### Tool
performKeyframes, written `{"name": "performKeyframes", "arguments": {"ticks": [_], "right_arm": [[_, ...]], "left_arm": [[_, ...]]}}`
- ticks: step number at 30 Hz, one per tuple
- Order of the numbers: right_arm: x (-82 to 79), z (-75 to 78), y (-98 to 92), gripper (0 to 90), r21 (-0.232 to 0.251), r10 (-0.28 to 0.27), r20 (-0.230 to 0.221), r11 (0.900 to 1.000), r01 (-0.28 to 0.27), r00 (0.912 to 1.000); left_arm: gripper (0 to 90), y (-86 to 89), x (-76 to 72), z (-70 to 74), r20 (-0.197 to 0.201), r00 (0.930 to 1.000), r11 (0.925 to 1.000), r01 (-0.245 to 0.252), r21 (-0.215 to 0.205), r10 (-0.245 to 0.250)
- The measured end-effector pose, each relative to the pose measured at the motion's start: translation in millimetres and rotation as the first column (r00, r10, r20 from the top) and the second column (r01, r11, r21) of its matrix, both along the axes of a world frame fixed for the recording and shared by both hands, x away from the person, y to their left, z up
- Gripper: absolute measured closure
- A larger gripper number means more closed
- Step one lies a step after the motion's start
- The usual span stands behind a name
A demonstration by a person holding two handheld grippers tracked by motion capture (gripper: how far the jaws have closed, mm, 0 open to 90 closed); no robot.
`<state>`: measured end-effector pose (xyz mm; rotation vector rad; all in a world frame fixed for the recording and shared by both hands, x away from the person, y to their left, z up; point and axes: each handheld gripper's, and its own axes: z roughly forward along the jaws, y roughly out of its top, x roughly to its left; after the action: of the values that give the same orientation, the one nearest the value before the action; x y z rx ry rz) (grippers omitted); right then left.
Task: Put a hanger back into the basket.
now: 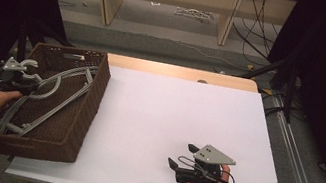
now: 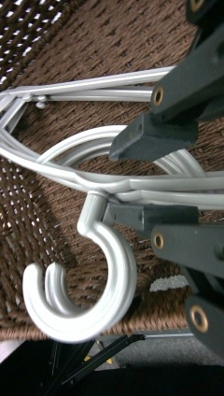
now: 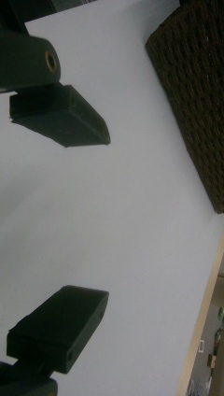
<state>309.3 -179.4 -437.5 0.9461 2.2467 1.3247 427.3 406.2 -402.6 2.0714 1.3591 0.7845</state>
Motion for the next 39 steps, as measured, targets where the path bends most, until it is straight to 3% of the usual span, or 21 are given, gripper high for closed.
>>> {"name": "performKeyframes", "arguments": {"ticks": [5, 12, 16, 22, 26, 31, 36, 39], "right_arm": [[-0.1, -0.1, -0.5, 21.7, 0.001, -0.002, 0.001, 1.0, 0.002, 1.0], [0.0, -0.1, -0.1, 21.7, 0.002, -0.002, 0.0, 1.0, 0.002, 1.0], [-0.1, 0.1, -0.3, 21.7, 0.003, -0.004, 0.002, 1.0, 0.004, 1.0], [-0.3, 0.2, 0.1, 21.7, 0.005, -0.003, 0.004, 1.0, 0.003, 1.0], [-0.3, 0.2, -0.1, 21.6, 0.006, -0.005, 0.005, 1.0, 0.005, 1.0], [-0.7, 0.5, 0.0, 21.5, 0.004, -0.003, 0.006, 1.0, 0.003, 1.0], [-0.9, 0.6, 0.2, 21.4, 0.005, -0.004, 0.005, 1.0, 0.004, 1.0], [-0.9, 0.6, 0.3, 21.4, 0.005, -0.004, 0.006, 1.0, 0.004, 1.0]], "left_arm": [[52.6, 2.4, -10.5, 6.9, 0.039, 0.998, 0.9985, -0.048, -0.026, 0.049], [38.3, -3.2, -25.3, 18.0, 0.099, 0.9878, 0.984, -0.105, -0.144, 0.12], [34.6, -12.0, -37.2, 28.3, 0.134, 0.9854, 0.9838, -0.083, -0.159, 0.105], [32.5, -33.5, -59.9, 45.3, 0.219, 0.9723, 0.9775, -0.034, -0.208, 0.08], [31.8, -50.1, -73.7, 49.0, 0.259, 0.9647, 0.9759, 0.01, -0.218, 0.048], [31.1, -69.0, -88.7, 49.8, 0.289, 0.9572, 0.9688, 0.063, -0.24, 0.01], [30.9, -85.8, -101.7, 46.1, 0.297, 0.9548, 0.9566, 0.103, -0.273, -0.018], [30.5, -95.5, -108.1, 44.9, 0.296, 0.954, 0.9562, 0.131, -0.262, -0.05]]}}
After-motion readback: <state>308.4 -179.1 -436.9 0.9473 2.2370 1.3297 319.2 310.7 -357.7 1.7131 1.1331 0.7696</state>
